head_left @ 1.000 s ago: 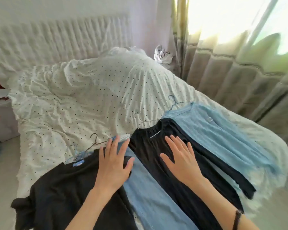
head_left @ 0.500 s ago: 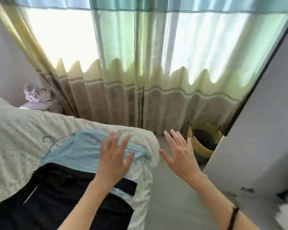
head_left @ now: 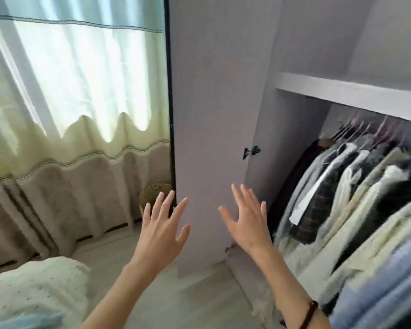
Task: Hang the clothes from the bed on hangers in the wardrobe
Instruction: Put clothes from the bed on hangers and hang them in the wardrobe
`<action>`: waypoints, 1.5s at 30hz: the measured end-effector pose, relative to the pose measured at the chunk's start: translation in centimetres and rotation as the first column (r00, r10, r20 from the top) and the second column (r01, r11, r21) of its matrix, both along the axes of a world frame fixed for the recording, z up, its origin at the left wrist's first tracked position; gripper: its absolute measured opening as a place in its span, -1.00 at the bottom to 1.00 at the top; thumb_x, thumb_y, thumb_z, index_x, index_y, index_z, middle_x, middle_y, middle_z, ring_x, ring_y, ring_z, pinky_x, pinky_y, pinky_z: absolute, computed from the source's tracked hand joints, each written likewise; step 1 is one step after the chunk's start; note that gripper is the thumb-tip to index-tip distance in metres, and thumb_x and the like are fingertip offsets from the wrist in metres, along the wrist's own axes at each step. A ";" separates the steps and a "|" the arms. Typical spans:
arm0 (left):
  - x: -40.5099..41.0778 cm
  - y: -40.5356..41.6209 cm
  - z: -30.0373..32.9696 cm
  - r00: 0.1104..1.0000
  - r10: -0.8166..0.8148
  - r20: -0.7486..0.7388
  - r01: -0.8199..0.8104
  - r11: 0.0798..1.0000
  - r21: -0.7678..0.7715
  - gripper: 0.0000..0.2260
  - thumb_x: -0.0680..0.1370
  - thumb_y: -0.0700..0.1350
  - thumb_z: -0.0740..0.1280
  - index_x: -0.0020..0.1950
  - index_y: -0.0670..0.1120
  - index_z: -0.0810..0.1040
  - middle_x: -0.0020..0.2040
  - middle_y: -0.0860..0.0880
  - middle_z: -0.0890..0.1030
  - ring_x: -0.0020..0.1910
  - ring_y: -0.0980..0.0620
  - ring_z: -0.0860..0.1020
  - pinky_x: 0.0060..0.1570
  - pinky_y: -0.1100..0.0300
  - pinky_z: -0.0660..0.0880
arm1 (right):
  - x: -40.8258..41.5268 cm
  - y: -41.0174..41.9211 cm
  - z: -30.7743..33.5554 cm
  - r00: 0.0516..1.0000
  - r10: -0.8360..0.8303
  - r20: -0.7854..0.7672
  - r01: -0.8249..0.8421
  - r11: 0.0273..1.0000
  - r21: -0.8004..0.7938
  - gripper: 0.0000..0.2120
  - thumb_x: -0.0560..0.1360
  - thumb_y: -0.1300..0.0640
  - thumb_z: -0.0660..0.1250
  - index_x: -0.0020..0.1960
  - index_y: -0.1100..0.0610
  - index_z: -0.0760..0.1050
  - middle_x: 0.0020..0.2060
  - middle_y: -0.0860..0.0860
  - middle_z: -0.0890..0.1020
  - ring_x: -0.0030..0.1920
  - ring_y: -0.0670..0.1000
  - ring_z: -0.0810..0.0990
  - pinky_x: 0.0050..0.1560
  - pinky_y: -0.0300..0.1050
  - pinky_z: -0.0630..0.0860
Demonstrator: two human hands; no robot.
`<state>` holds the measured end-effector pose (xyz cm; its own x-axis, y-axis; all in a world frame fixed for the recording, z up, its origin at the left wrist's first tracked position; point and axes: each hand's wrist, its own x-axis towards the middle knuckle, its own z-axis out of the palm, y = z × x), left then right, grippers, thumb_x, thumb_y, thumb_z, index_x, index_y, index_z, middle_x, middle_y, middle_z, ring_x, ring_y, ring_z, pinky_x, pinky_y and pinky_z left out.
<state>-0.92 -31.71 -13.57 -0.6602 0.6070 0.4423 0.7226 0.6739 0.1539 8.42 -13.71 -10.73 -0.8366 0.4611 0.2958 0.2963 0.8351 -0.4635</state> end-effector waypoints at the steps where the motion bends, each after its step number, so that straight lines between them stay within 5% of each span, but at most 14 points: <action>1: -0.7 2.3 0.1 0.999 -0.044 0.008 0.044 0.999 -0.001 -0.52 0.51 0.15 0.05 0.40 0.01 0.28 0.39 -0.17 0.37 0.41 -0.17 0.20 0.27 -0.20 0.17 | -0.2 1.9 0.3 0.999 -0.046 -0.009 0.047 0.999 0.005 -0.39 0.57 -0.19 0.07 0.52 -0.05 -0.07 0.52 -0.02 -0.03 0.51 -0.05 -0.14 0.46 0.09 -0.23; 9: -10.0 18.6 0.1 0.947 -0.317 0.054 0.318 0.948 -0.011 -0.49 0.53 0.18 -0.01 0.44 0.03 0.27 0.45 -0.13 0.28 0.46 -0.19 0.16 0.35 -0.12 0.07 | -4.2 15.7 0.5 0.945 -0.328 -0.011 0.328 0.940 0.090 -0.41 0.58 -0.19 0.02 0.52 -0.04 -0.07 0.52 -0.01 -0.01 0.51 -0.01 -0.13 0.47 0.11 -0.17; 16: -14.6 31.9 0.0 0.843 -0.528 0.100 0.534 0.844 -0.047 -0.48 0.60 0.19 -0.14 0.35 -0.05 0.37 0.30 -0.21 0.46 0.30 -0.29 0.41 0.16 -0.22 0.37 | -4.6 24.3 -1.0 0.862 -0.500 0.086 0.486 0.862 0.147 -0.41 0.58 -0.18 0.00 0.52 -0.03 -0.10 0.52 0.00 -0.01 0.51 0.00 -0.11 0.46 0.06 -0.18; 20: -13.8 37.0 -0.7 0.768 -0.609 0.197 0.624 0.781 -0.021 -0.48 0.55 0.16 -0.03 0.40 -0.04 0.35 0.38 -0.15 0.39 0.40 -0.22 0.29 0.30 -0.20 0.29 | -4.4 28.7 -1.0 0.839 -0.526 0.137 0.496 0.844 0.205 -0.43 0.59 -0.19 -0.06 0.52 -0.03 -0.11 0.52 0.00 -0.04 0.51 0.02 -0.14 0.46 0.07 -0.20; 26: -14.2 44.6 -1.6 0.740 -0.619 0.265 0.630 0.775 0.051 -0.34 0.46 0.26 -0.22 0.48 0.03 0.20 0.48 -0.01 0.22 0.48 -0.01 0.11 0.44 0.04 0.08 | -6.6 36.8 -0.1 0.858 -0.486 0.164 0.429 0.855 0.291 -0.45 0.58 -0.11 -0.15 0.52 0.03 -0.02 0.52 0.03 0.04 0.52 0.04 -0.10 0.45 0.08 -0.23; 29: -14.0 48.5 -0.9 0.724 -0.621 0.300 0.628 0.774 0.086 -0.53 0.60 0.15 -0.02 0.47 0.02 0.21 0.45 0.03 0.26 0.44 0.05 0.19 0.40 0.14 0.15 | -7.8 40.5 0.1 0.873 -0.456 0.175 0.383 0.861 0.335 -0.43 0.56 -0.10 -0.25 0.52 0.04 0.03 0.51 0.01 0.08 0.52 0.03 -0.08 0.40 0.03 -0.31; 32: -13.6 51.9 -0.3 0.721 -0.630 0.289 0.625 0.771 0.119 -0.64 0.63 0.01 0.08 0.43 0.03 0.28 0.38 0.08 0.37 0.36 0.08 0.31 0.38 0.08 0.19 | -8.6 43.6 0.4 0.871 -0.423 0.249 0.320 0.874 0.365 -0.54 0.64 0.03 -0.09 0.52 0.04 -0.02 0.52 -0.03 0.01 0.51 0.02 -0.14 0.42 0.07 -0.33; 35: -13.4 54.6 -0.1 0.717 -0.615 0.328 0.606 0.783 0.143 -0.63 0.62 0.04 0.10 0.42 0.01 0.31 0.32 0.06 0.43 0.28 0.03 0.38 0.27 0.10 0.32 | -8.6 45.3 0.1 0.866 -0.385 0.320 0.262 0.893 0.366 -0.54 0.64 -0.01 -0.10 0.51 0.05 0.06 0.52 -0.05 -0.01 0.52 0.03 -0.14 0.44 0.12 -0.27; 39: -13.7 58.1 0.2 0.705 -0.617 0.351 0.606 0.780 0.154 -0.69 0.60 -0.09 0.19 0.35 -0.05 0.37 0.17 0.00 0.49 0.18 0.01 0.40 0.06 0.15 0.45 | -7.5 46.1 -0.7 0.873 -0.417 0.255 0.283 0.856 0.432 -0.49 0.52 -0.10 -0.07 0.19 0.04 0.56 0.29 -0.01 0.50 0.34 0.09 0.42 0.35 0.08 0.26; 42: -14.1 60.3 1.0 0.695 -0.616 0.371 0.588 0.784 0.199 -0.71 0.56 -0.25 0.16 0.28 -0.13 0.41 0.12 -0.08 0.50 0.09 -0.04 0.46 0.00 0.10 0.47 | -6.7 46.2 -1.1 0.869 -0.446 0.214 0.327 0.843 0.426 -0.47 0.60 -0.09 -0.12 0.11 0.02 0.60 0.21 -0.02 0.57 0.27 0.06 0.50 0.28 0.04 0.42; 45: -14.4 62.0 1.9 0.700 -0.609 0.372 0.577 0.790 0.209 -0.82 0.60 -0.18 0.16 0.16 -0.18 0.43 0.00 -0.12 0.54 -0.09 -0.10 0.53 -0.17 0.10 0.46 | -6.4 46.3 -1.1 0.866 -0.455 0.206 0.332 0.833 0.443 -0.38 0.62 -0.10 -0.24 0.14 0.03 0.58 0.24 -0.02 0.55 0.30 0.06 0.47 0.30 0.02 0.40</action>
